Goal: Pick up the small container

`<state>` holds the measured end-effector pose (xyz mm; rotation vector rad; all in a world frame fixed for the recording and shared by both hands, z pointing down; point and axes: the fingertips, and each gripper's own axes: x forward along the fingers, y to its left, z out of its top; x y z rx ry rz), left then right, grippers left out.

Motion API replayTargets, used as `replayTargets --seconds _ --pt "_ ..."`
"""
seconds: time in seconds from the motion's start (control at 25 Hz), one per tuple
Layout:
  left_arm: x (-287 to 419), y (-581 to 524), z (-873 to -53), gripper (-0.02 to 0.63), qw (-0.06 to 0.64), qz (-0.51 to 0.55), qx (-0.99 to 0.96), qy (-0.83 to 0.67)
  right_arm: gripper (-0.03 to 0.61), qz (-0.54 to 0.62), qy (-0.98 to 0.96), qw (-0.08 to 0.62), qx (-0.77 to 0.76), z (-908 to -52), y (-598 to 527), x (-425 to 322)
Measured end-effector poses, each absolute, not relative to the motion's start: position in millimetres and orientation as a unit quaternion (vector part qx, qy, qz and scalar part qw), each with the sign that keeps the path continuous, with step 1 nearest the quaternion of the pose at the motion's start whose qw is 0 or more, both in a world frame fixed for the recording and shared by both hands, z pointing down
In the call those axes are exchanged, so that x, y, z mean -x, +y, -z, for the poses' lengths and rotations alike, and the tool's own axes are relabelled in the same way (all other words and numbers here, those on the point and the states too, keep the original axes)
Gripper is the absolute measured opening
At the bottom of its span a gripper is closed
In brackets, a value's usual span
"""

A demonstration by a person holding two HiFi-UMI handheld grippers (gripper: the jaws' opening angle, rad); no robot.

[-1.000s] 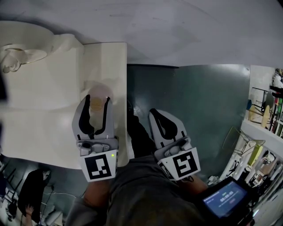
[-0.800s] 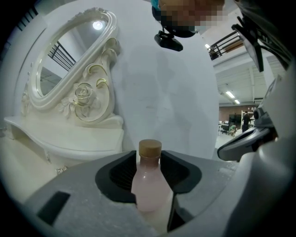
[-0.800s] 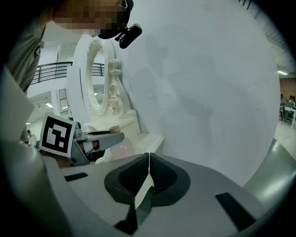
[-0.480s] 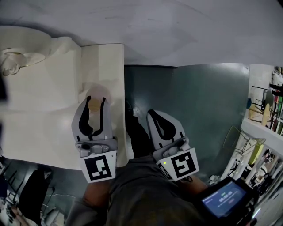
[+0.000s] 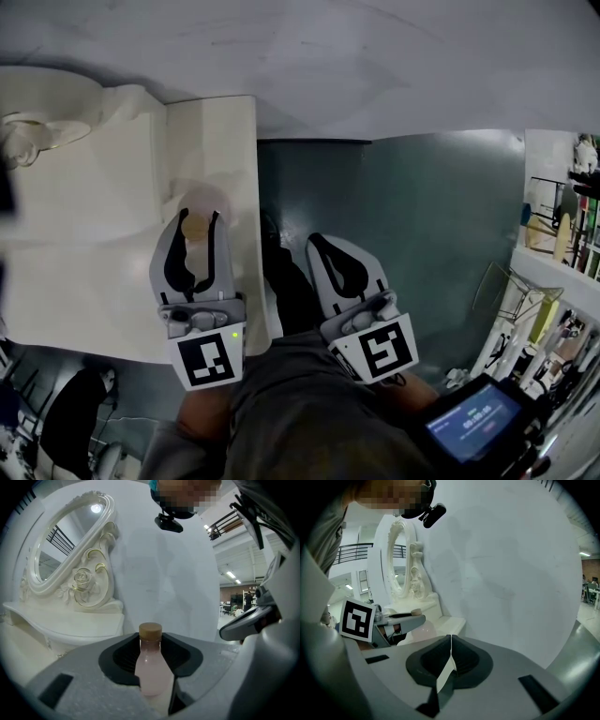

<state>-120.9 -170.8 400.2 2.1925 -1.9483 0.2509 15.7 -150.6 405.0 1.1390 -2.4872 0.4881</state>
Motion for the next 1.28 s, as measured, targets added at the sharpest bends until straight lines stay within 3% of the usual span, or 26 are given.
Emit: replayTargets --seconds 1.28 --pt "109.1 -194.5 -360.3 0.146 0.058 -0.059 -0.762 -0.642 0.015 -0.102 -0.884 0.106 -0.444 -379.2 -206.9 -16.2"
